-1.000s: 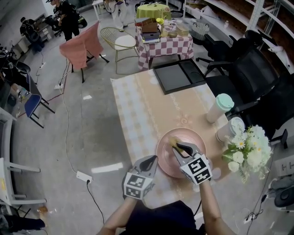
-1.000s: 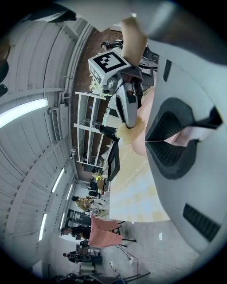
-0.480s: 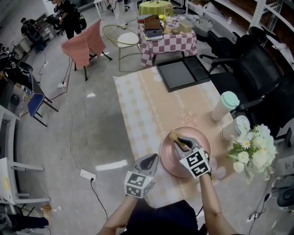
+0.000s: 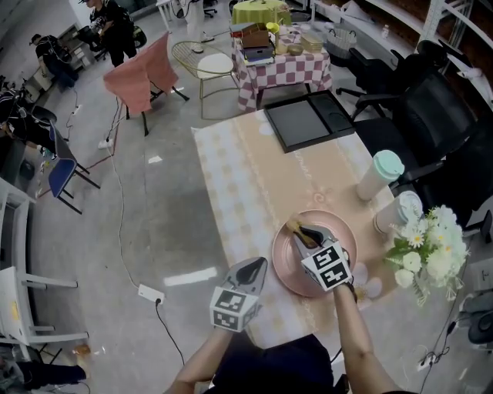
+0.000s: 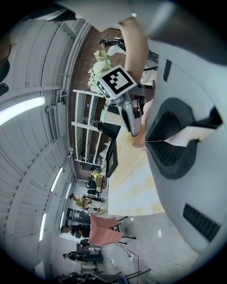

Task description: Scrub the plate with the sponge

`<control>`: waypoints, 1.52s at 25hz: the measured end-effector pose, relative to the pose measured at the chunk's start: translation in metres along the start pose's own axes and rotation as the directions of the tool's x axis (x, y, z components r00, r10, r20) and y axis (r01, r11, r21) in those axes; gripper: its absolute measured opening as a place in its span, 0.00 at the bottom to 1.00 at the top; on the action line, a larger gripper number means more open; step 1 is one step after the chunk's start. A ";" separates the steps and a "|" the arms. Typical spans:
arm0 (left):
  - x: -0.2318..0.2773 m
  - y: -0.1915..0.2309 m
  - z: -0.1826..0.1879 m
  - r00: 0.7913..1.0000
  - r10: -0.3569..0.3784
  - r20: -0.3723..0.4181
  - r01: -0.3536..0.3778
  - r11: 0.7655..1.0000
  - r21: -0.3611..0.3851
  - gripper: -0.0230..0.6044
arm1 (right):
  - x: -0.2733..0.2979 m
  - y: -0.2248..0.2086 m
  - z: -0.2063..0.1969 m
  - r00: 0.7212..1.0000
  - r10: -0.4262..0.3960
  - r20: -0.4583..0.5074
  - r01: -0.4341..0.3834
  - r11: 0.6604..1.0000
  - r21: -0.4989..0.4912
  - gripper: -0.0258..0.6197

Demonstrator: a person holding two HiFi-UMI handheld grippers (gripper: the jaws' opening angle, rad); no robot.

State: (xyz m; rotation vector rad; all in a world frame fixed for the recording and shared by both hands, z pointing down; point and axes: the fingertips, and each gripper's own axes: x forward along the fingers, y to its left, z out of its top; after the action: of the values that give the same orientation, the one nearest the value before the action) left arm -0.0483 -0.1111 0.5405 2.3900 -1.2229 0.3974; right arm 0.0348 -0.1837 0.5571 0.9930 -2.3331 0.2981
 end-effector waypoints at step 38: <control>-0.005 -0.007 -0.011 1.000 -0.021 0.000 0.021 1.000 -0.013 0.06 | 0.018 0.023 -0.014 0.988 0.081 -0.135 -0.104 0.980 -0.169 0.13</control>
State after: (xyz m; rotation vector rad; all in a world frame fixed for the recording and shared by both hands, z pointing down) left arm -0.0464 -0.0991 0.5460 2.3900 -1.1956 0.3824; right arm 0.0147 -0.1723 0.5795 0.7593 -2.2492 0.1822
